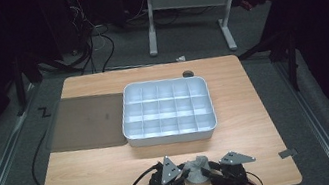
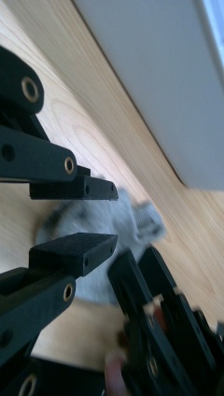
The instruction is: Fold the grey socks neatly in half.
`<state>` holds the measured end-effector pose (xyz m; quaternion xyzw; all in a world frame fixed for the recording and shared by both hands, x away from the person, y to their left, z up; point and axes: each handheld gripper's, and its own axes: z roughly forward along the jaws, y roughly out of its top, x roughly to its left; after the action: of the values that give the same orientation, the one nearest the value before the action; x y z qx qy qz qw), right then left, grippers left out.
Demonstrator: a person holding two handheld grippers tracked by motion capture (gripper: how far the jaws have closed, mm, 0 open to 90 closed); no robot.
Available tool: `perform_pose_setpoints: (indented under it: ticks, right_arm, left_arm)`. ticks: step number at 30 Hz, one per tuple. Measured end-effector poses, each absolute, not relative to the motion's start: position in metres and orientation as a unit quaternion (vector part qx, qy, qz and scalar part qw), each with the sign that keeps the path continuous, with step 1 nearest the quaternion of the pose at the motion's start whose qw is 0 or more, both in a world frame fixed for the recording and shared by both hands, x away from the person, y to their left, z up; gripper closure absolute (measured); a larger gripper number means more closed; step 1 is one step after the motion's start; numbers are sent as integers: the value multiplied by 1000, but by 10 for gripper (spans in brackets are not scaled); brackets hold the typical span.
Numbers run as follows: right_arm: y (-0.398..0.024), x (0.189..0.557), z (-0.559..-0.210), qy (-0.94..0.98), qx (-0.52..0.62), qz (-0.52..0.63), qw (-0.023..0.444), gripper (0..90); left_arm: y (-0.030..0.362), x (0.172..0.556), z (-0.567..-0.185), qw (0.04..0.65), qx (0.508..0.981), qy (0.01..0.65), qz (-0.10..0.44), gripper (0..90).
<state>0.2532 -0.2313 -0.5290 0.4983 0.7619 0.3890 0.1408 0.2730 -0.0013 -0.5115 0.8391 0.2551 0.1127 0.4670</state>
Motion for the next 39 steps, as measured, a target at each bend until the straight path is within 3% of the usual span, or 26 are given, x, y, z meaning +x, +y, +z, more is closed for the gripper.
perform_pose_setpoints:
  ticks: [10, 20, 28, 39]
  right_arm:
    - [-232, 261, -530, 766, 494, 388, 137, 621]
    - [-240, 238, -525, 740, 516, 412, 128, 518]
    - [-237, 244, -531, 746, 517, 399, 128, 584]
    - [-221, 273, -529, 763, 501, 390, 124, 687]
  left_arm:
    - [-12, 275, -529, 446, 853, 248, 106, 804]
    - [-12, 277, -532, 440, 856, 250, 106, 815]
    - [-14, 274, -523, 472, 843, 238, 99, 763]
    - [-14, 292, -530, 438, 856, 250, 113, 801]
